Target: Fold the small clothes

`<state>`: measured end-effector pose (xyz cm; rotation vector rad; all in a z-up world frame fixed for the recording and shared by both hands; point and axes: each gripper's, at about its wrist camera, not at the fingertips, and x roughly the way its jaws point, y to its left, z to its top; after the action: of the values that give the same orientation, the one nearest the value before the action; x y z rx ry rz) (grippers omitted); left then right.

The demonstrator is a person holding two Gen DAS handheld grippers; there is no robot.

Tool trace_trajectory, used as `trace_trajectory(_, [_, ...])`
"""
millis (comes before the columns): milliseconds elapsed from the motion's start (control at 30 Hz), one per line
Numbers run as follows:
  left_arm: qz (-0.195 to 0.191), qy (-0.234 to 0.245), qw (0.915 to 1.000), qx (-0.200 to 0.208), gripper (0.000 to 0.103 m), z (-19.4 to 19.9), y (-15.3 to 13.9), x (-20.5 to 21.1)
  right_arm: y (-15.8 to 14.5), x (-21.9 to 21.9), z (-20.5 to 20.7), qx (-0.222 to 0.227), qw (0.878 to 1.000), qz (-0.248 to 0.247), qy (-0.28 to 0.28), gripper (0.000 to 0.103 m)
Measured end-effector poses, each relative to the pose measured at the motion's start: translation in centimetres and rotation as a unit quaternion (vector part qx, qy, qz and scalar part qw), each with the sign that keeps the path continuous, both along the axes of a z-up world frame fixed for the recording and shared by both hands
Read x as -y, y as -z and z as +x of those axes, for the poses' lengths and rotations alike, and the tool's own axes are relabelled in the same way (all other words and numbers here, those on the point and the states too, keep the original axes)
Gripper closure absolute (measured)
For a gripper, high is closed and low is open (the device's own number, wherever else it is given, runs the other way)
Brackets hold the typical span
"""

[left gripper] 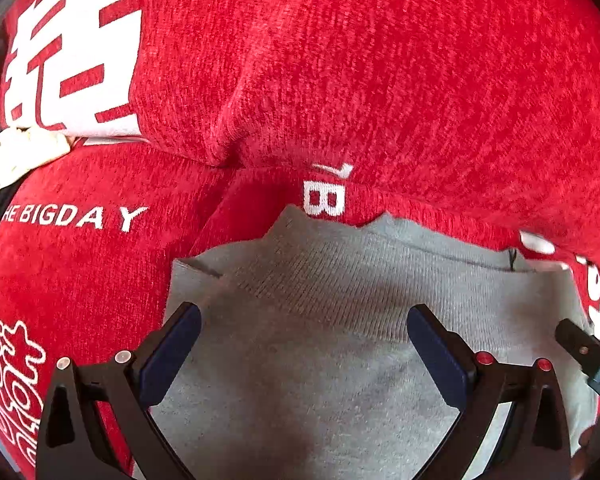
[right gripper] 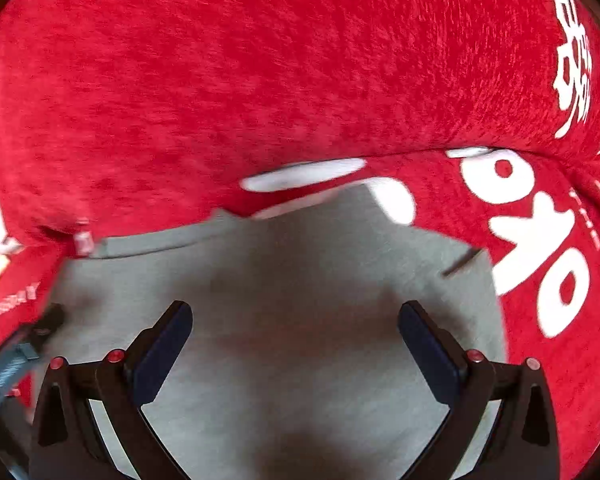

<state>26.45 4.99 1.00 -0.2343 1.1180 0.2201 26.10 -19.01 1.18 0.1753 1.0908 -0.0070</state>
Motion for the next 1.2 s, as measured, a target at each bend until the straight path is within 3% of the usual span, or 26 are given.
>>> trace_trajectory(100, [-0.005,0.004,0.9987,-0.051,0.0,1.4,2.5,-0.8,0.7,-2.3,0.2,-0.022,0.999,-0.015,-0.026,0.0])
trace_trajectory(167, [-0.015,-0.007,0.9991,-0.039,0.0,2.0,3.1,-1.9,1.9,-3.4,0.7,-0.041,0.998,-0.048,-0.031,0.0])
trace_trajectory(267, [-0.058,-0.032,0.9964,-0.053,0.0,2.7,3.9,-4.1,3.4,-3.9,1.9,-0.034,0.994,-0.094,-0.046,0.0])
trace_trajectory(333, [-0.061,-0.055,0.9948,-0.06,0.0,2.2,3.7,-5.3,3.2,-3.2,2.4,-0.041,0.996,-0.073,-0.037,0.0])
trace_trajectory(433, [-0.044,-0.073,0.9959,-0.031,0.0,-1.3,1.8,-6.0,1.5,-1.7,1.8,-0.03,0.999,-0.045,0.005,0.001])
trace_trajectory(500, [-0.045,-0.068,0.9967,-0.009,0.0,-4.1,0.7,-5.9,-0.4,-1.7,-0.6,0.015,1.0,-0.003,0.011,0.001])
trace_trajectory(567, [-0.052,-0.066,0.9964,0.001,0.0,-6.9,0.4,-5.3,-1.0,-2.3,-2.3,0.027,1.0,0.003,0.004,0.001])
trace_trajectory(633, [-0.067,-0.053,0.9964,-0.001,0.0,-7.9,0.5,-3.7,-0.8,-3.7,-4.5,0.032,0.999,-0.007,-0.015,0.001])
trace_trajectory(767, [-0.022,-0.025,0.9994,0.005,0.0,-9.9,1.3,-2.2,0.8,-5.0,-7.9,0.012,0.997,-0.06,-0.049,0.001])
trace_trajectory(900, [-0.063,-0.041,0.997,0.016,0.0,-13.5,0.5,-5.3,0.8,-4.1,-12.6,0.037,0.99,-0.106,-0.088,0.001])
trace_trajectory(1000, [-0.049,-0.07,0.9963,0.011,0.0,-14.9,0.1,-7.6,-0.8,-0.4,-15.9,0.051,0.992,-0.091,-0.071,0.001])
trace_trajectory(1033, [-0.059,-0.073,0.9956,0.001,0.0,-14.7,0.6,-8.3,-1.3,0.2,-16.4,0.056,0.993,-0.089,-0.061,0.001])
trace_trajectory(1100, [-0.124,-0.057,0.9903,-0.025,0.0,-13.7,2.0,-9.1,-2.0,1.9,-17.5,0.06,0.994,-0.082,-0.041,0.001])
trace_trajectory(1200, [-0.177,-0.022,0.9835,-0.026,0.0,-12.0,2.7,-8.3,-3.8,4.3,-17.4,0.064,0.995,-0.07,-0.023,0.001])
